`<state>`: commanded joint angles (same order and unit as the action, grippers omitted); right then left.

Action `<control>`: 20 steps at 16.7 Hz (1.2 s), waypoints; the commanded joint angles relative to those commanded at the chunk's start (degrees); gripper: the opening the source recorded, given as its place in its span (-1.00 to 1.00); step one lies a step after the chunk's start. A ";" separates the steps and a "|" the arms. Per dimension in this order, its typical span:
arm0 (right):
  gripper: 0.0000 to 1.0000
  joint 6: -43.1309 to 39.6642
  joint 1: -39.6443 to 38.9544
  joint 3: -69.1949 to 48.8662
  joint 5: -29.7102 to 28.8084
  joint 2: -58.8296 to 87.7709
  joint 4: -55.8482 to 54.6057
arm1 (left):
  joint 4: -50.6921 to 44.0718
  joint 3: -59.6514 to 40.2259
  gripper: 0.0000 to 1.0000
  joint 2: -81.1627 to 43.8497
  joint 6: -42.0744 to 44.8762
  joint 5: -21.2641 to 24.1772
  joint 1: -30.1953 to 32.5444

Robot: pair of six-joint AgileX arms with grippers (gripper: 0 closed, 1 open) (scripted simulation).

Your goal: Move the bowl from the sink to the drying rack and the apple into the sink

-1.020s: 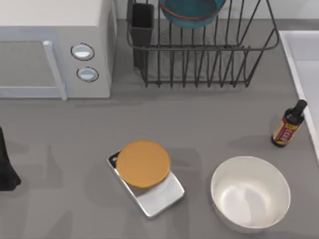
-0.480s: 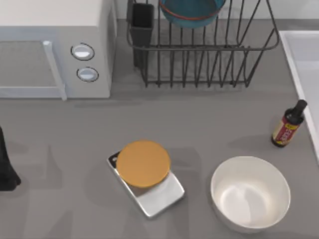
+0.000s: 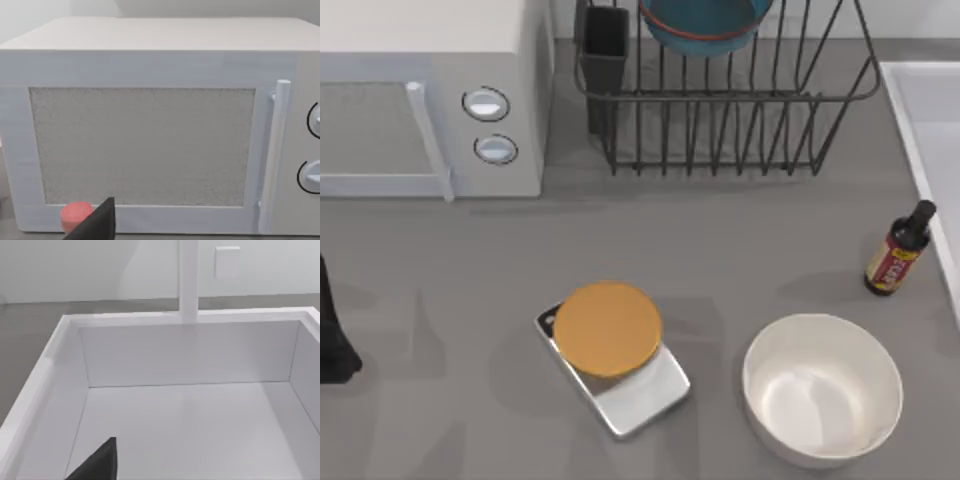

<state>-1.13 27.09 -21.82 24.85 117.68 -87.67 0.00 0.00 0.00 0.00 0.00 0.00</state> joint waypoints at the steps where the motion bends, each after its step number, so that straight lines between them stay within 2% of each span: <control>1: 1.00 -0.14 -0.40 1.28 -1.40 -2.94 3.68 | 0.00 0.00 1.00 0.00 0.00 0.00 0.00; 7: 1.00 1.76 -5.06 6.07 -9.46 -28.26 23.98 | 0.00 0.00 1.00 0.00 0.00 0.00 0.00; 11: 1.00 3.37 -11.52 6.85 -10.76 -54.97 36.05 | 0.00 0.00 1.00 0.00 0.00 0.00 0.00; 15: 1.00 3.95 -16.65 9.90 -13.23 -82.30 54.29 | 0.00 0.00 1.00 0.00 0.00 0.00 0.00; 20: 1.00 1.49 -20.47 14.54 -21.78 -106.41 75.70 | 0.00 0.00 1.00 0.00 0.00 0.00 0.00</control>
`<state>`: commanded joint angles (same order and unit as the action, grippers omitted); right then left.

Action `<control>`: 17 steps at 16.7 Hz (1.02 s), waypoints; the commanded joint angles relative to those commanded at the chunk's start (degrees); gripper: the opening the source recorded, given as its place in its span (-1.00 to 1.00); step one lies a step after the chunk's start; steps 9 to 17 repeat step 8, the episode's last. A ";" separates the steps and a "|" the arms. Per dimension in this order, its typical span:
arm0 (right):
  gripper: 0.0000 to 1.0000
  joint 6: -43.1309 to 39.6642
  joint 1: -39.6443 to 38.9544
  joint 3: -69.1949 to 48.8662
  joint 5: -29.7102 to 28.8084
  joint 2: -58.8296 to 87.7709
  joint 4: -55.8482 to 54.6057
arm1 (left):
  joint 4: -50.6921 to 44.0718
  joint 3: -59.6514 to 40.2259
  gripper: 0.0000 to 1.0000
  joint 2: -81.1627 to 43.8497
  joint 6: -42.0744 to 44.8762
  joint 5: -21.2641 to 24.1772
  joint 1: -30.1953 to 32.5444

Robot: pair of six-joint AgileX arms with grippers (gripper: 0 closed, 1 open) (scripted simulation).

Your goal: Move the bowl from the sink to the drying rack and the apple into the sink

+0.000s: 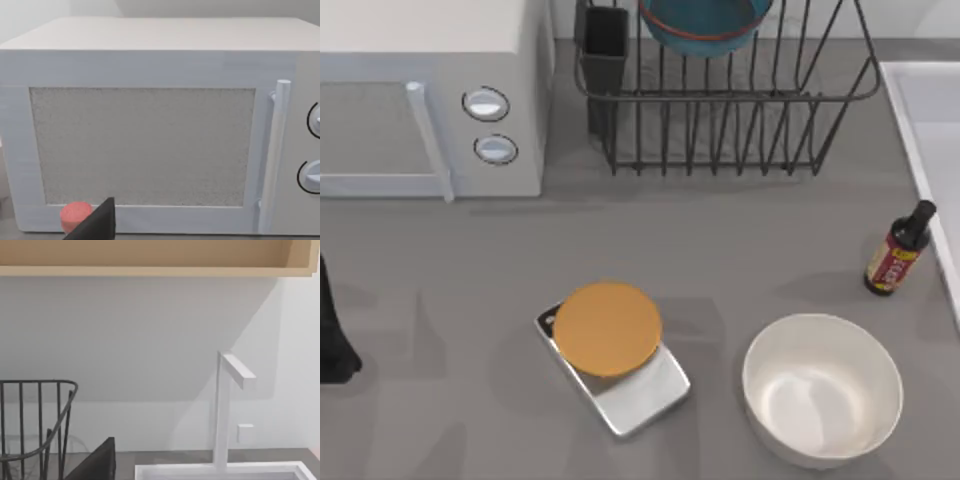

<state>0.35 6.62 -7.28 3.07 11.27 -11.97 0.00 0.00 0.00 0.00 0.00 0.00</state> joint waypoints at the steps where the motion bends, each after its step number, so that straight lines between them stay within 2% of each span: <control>1: 1.00 -0.28 -1.08 1.28 -1.33 -3.19 3.26 | 0.00 0.00 1.00 0.00 0.00 0.00 0.00; 6: 1.00 -0.36 -6.55 7.21 -3.08 -11.21 11.90 | 0.00 0.00 1.00 0.00 0.00 0.00 0.00; 17: 1.00 -0.35 -6.61 7.28 -3.07 -11.27 11.97 | 0.00 0.00 1.00 0.00 0.00 0.00 0.00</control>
